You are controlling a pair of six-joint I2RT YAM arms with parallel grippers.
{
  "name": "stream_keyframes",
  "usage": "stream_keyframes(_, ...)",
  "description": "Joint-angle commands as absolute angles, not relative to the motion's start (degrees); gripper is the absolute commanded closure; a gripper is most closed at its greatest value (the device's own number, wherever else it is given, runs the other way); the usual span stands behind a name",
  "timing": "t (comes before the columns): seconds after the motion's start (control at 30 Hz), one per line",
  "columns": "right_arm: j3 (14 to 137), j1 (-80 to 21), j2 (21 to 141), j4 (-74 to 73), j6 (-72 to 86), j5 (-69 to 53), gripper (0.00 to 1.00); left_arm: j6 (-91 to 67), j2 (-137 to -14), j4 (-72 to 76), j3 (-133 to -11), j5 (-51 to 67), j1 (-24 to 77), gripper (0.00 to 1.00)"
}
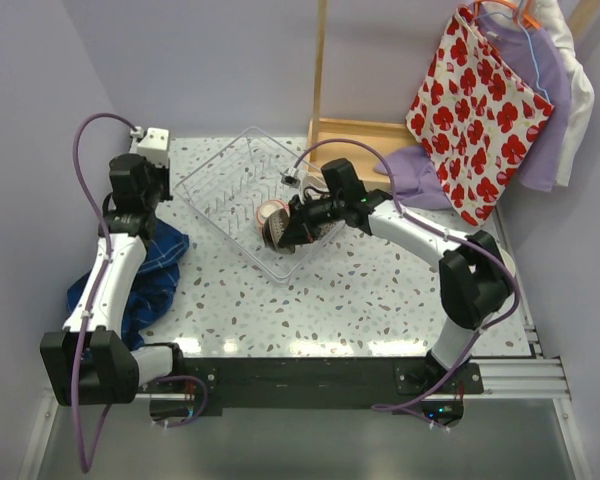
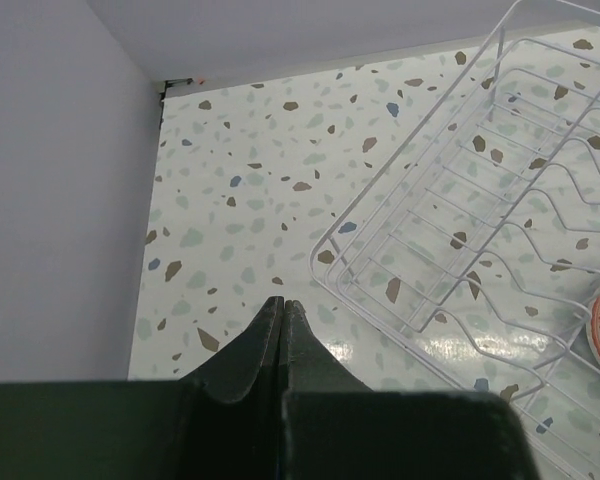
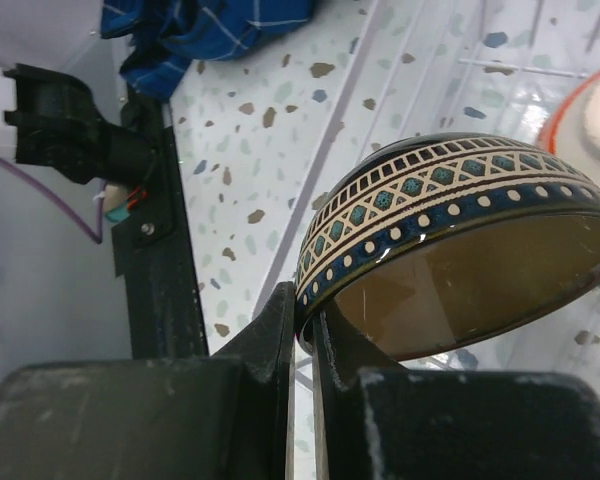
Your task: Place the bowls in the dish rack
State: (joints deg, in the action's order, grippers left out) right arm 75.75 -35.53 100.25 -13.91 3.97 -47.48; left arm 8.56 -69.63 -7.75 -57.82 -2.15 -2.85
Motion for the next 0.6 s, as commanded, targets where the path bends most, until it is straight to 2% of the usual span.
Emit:
stream_keyframes(0.0,78.8,-35.3,102.6,-6.5,4.5,-59.9,1.0,8.0,-70.1,-6.8,-57.8,-0.3,-2.7,1.0)
stream_keyframes(0.2,80.2,-35.4,107.0,-8.0,3.2,-61.4,1.0,9.8,-71.2,-7.9,-58.6,4.6,-2.6,1.0)
stream_keyframes(0.3,80.3,-35.3,107.9,-11.0,0.5,-60.0,1.0,14.3,-71.7,-11.6,-59.2,13.9,-2.2,1.0)
stream_keyframes(0.33,80.2,-35.4,107.9,-12.6,0.4,-58.7,1.0,16.2,-71.8,-13.2,-59.5,21.6,-2.1,1.0)
stream_keyframes(0.43,79.5,-35.2,108.2,-13.8,-1.8,-57.0,1.0,23.8,-72.5,-20.4,-59.8,32.0,2.0,1.0)
stream_keyframes(0.57,80.0,-35.3,109.5,-14.8,-1.9,-56.3,1.0,28.5,-72.9,-25.4,-57.0,37.9,8.3,1.0)
